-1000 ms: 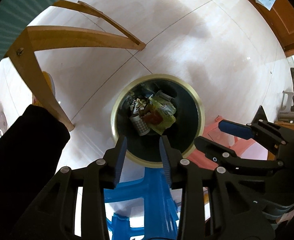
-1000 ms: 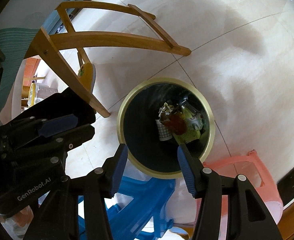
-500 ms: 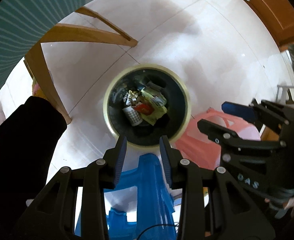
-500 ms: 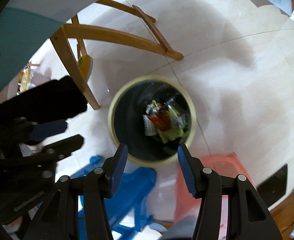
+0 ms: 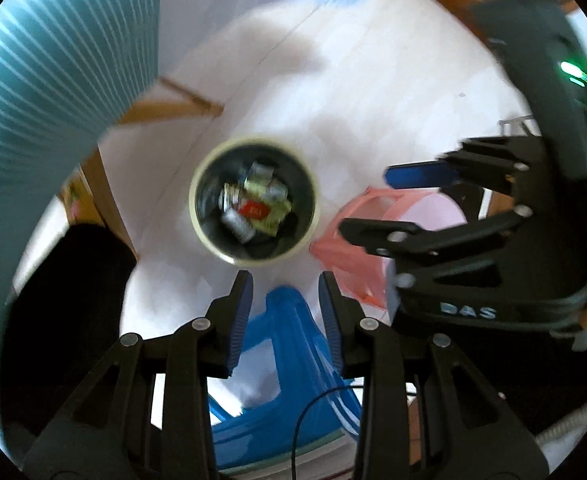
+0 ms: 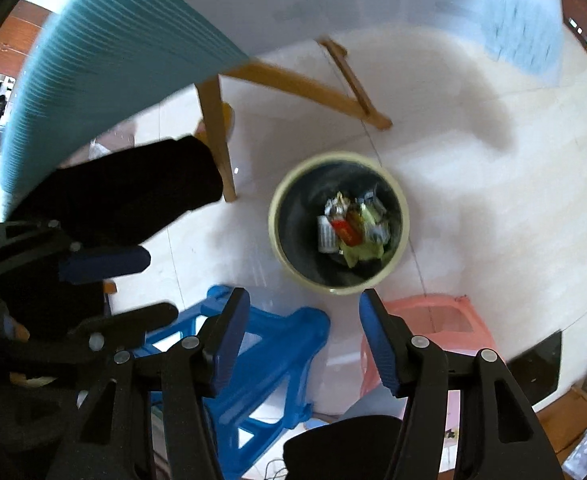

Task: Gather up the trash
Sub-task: 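Move both tools back over the table toward the bottle and carton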

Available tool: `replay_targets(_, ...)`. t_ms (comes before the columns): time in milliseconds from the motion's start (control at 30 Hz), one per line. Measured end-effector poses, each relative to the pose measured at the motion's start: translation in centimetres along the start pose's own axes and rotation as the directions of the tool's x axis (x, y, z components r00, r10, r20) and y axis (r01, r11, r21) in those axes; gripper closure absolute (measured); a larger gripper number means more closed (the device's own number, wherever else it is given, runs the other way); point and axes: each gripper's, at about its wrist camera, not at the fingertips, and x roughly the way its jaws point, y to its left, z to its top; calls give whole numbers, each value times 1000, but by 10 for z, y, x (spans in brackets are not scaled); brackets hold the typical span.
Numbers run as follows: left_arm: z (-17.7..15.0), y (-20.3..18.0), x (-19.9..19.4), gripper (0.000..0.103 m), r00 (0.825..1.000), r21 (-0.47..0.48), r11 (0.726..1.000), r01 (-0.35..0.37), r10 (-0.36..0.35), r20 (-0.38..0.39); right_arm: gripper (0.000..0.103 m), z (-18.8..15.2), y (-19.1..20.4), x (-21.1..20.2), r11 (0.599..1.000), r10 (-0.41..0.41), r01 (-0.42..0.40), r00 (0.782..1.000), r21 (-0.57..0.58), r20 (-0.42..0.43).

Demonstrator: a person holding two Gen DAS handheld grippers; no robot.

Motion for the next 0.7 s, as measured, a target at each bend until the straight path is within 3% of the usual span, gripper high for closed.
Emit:
replay_targets(167,-3,1,-75,73,990,80,997,-18,7,142,45,16,35,-54,998,-35,40,996,-55,81)
replay_targets(300,-4,25,-123,73,975,49,998,-48,36,220,45,36,62,-93,995,-46,60,987,-82,154)
replay_targets(600,15,148,-228,73,933,-108,994,-24,61,356,45,117,133,-162,989,-21,65,953,-136,303)
replay_targets(700,27,192,-254,73,915,-158,987,-39,99,391,45,151,155,-176,988,-12,63,941,-142,337)
